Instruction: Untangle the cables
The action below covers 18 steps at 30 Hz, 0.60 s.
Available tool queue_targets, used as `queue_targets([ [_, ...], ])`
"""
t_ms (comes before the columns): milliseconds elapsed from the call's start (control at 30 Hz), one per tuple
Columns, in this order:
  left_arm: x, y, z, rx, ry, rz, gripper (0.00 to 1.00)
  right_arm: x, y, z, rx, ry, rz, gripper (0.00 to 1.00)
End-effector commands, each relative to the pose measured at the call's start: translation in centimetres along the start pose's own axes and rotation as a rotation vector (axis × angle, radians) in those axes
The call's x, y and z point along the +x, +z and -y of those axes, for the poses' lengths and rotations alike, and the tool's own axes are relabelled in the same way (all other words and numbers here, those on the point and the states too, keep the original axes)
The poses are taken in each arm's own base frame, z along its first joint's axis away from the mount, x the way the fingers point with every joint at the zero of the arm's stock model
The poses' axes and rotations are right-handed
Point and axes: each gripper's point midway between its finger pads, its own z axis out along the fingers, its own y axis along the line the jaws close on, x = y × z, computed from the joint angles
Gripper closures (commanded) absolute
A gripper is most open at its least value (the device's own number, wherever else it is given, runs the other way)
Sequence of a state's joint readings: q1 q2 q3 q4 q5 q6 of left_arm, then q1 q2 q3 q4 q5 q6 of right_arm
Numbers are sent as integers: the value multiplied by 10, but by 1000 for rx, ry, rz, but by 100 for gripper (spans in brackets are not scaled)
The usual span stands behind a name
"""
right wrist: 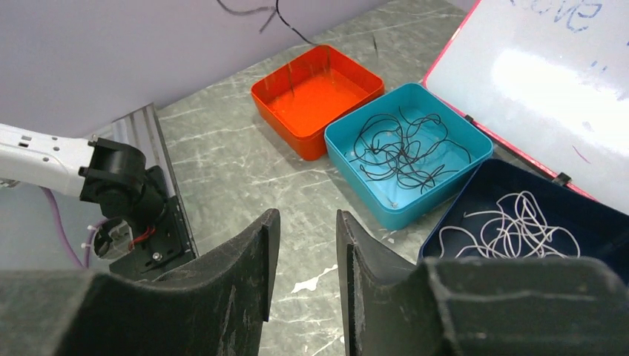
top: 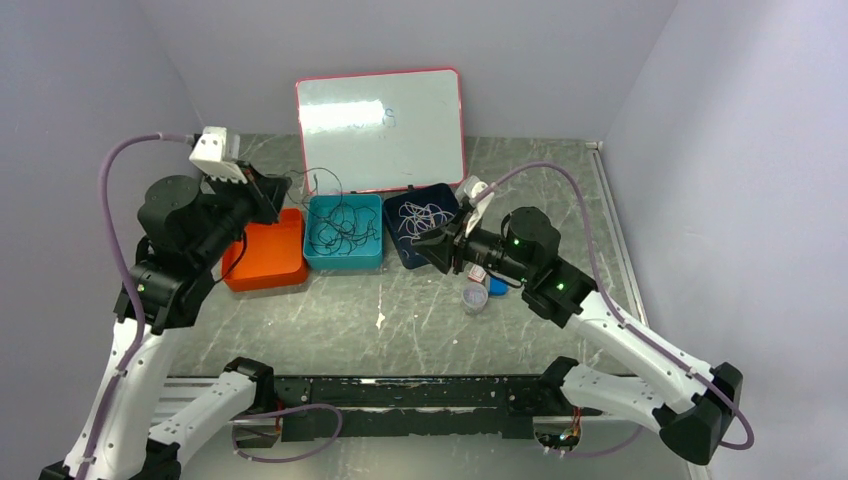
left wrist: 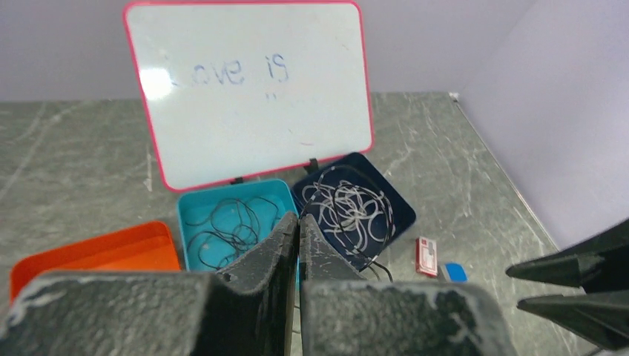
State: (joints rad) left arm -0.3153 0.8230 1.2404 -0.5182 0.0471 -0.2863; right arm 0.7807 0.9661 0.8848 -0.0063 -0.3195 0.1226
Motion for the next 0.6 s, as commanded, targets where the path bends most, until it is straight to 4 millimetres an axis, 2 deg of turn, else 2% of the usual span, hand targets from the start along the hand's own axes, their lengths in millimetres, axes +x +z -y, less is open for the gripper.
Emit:
queue_targets([
  [0, -20, -3, -16, -96, 60, 28, 93, -1, -6, -1, -2, -13, 21, 62],
  [200, -32, 11, -33, -195, 112, 24, 93, 4, -11, 5, 41, -1, 17, 60],
  [433, -40, 30, -50, -297, 145, 9, 93, 0, -26, 16, 137, 11, 40, 47],
  [567, -41, 34, -64, -371, 162, -9, 93, 4, -32, 18, 154, 5, 29, 45],
])
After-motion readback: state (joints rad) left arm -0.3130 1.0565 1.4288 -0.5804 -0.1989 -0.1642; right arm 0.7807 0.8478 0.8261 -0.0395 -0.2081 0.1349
